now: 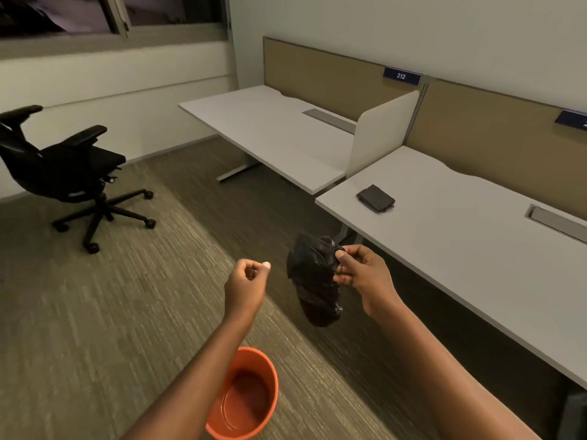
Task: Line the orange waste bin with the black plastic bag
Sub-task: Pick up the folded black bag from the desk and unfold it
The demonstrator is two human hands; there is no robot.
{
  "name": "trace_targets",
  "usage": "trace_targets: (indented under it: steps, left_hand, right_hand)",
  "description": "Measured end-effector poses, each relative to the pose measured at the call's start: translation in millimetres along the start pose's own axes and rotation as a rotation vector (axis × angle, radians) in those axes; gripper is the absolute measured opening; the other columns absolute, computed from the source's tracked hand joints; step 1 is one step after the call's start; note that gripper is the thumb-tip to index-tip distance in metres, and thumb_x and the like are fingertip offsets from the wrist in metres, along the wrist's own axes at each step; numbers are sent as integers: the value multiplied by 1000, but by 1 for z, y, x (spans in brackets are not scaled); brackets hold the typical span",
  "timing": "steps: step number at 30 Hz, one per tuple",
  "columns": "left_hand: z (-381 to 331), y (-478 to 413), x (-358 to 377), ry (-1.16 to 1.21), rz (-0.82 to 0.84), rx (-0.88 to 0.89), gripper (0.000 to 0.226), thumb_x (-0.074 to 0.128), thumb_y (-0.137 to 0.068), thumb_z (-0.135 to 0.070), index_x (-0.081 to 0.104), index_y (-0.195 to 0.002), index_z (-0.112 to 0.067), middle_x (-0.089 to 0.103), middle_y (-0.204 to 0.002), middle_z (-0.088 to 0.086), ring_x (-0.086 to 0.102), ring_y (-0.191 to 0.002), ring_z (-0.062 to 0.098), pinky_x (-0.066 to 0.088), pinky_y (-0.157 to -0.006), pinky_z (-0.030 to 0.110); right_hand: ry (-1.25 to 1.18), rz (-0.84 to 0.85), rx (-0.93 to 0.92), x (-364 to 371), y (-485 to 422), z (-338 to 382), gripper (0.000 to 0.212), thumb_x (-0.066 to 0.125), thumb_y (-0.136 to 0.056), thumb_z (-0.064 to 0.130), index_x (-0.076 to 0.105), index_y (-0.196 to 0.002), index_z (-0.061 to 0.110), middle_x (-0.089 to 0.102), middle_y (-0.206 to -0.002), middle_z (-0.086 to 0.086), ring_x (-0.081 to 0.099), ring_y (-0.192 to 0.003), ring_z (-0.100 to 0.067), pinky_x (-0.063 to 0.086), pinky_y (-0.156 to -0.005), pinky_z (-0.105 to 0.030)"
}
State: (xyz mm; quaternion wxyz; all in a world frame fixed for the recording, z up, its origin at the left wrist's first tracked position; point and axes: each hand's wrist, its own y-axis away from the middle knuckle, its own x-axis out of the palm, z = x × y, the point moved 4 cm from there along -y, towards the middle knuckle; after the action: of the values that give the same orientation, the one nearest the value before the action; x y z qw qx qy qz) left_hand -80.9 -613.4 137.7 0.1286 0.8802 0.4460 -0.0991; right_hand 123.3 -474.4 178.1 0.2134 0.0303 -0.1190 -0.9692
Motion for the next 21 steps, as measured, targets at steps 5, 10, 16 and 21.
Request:
trace_targets:
  steps: [5,10,16,21]
  left_hand:
    - [-23,17,43,-89,364,185,78,81,-77,-47,44,-142,-24,54,-128,-9,54,-116,6,48,-96,30]
    - [-11,32,80,110,745,28,93,93,-58,-43,49,-140,-35,69,-127,-11,62,-118,0,53,-88,17]
    - [-10,36,102,327,753,-171,19,72,-87,-1,74,-104,-10,79,-98,2,74,-92,15,58,-83,26]
    - [-28,25,97,551,400,-326,12,77,-85,-6,71,-95,-6,78,-93,13,75,-89,26,62,-84,40]
  right_hand:
    - [-2,160,37,3,7,23,11,67,-96,13,69,-106,8,69,-86,-7,65,-65,-10,59,-66,-26]
    - [-196,434,100,-7,12,70,13,66,-95,13,70,-107,7,73,-82,-5,67,-66,-12,60,-62,-23]
    - [-494,62,68,-54,-20,103,19,65,-98,21,66,-111,8,74,-97,-10,74,-84,-19,62,-69,-26]
    - [307,-97,-28,-74,-9,54,95,66,-72,78,47,-145,21,60,-126,2,64,-112,-22,58,-89,-39]
